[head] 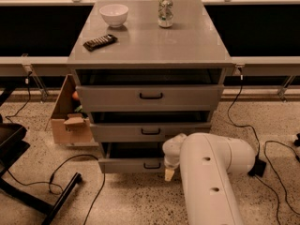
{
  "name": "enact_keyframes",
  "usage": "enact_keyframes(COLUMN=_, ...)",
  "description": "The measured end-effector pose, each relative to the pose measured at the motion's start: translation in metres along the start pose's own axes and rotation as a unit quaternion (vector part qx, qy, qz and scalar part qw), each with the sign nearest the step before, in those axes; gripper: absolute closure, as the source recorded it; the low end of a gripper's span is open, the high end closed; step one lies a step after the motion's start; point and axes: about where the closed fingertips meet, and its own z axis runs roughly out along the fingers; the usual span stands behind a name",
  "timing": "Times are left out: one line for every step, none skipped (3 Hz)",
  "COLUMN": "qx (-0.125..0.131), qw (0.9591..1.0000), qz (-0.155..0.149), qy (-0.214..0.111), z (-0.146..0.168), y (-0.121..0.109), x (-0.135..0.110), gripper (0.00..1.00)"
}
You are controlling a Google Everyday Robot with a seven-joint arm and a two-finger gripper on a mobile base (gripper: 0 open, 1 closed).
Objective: Open bottom drawer
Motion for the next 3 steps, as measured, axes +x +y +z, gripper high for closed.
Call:
enact_keyframes(qx=0.004, qw=0.9997, qz=-0.006, qy=0.022, z=-0.011, y=0.011, x=0.002, gripper=0.48)
enact_keyframes(qx=0.013, qw=0.9976, qz=-0.032, qy=0.061, z=-0.037, y=0.010, x=-0.004, gripper=0.71)
enact_keyframes(qx=0.001, qw=0.9933, qz=-0.038, qy=0.109, z=-0.056, y=0.053, x=0.000, gripper=0.94)
